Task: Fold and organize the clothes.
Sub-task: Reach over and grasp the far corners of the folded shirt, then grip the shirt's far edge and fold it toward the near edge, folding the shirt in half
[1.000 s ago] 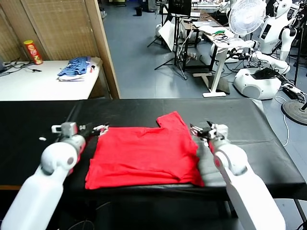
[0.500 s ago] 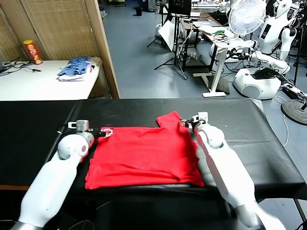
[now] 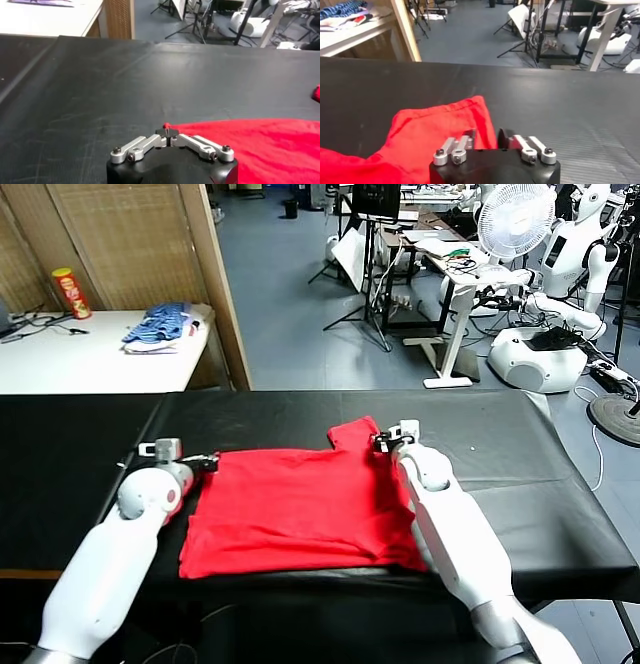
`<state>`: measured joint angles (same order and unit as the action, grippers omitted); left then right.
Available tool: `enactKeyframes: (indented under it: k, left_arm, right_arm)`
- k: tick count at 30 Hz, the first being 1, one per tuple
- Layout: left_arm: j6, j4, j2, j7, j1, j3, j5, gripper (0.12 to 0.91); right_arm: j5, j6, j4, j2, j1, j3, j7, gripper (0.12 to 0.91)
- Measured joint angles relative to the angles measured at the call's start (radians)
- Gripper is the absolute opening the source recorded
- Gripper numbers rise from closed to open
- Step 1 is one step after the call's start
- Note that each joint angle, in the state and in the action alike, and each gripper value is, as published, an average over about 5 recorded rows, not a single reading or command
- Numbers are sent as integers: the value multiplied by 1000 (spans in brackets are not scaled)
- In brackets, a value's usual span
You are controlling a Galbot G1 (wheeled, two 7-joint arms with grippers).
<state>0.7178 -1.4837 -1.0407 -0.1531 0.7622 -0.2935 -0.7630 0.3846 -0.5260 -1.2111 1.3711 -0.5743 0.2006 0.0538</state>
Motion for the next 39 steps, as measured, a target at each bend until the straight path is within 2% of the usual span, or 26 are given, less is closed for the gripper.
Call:
enactKeyframes:
  k: [4, 8, 12, 17, 22, 26, 30, 39]
  left_arm:
    - [-14, -22, 2, -8, 7, -12, 9, 127]
    - [-32, -64, 17, 2, 26, -32, 35, 127]
    - [-45, -142, 41, 6, 70, -55, 45, 127]
    - [-51, -257, 74, 1, 154, -90, 64, 127]
    - [-51, -349, 97, -31, 235, -124, 86, 127]
    - [-39, -407, 110, -50, 289, -149, 90, 127]
    - [-23, -464, 119, -63, 343, -175, 100, 127]
    - [-18, -592, 122, -63, 504, -253, 153, 127]
  right_arm:
    - [22, 72, -56, -19, -36, 14, -22, 122]
    - [71, 129, -155, -53, -98, 27, -52, 122]
    - [133, 142, -262, -98, -166, 47, -49, 122]
    - [182, 105, -367, -160, -238, 69, -22, 122]
    - [212, 49, -452, -222, -299, 89, 15, 122]
    - [224, -4, -520, -262, -348, 104, 30, 122]
    - [226, -51, -600, -291, -406, 116, 44, 122]
    - [232, -142, -755, -334, -540, 125, 85, 122]
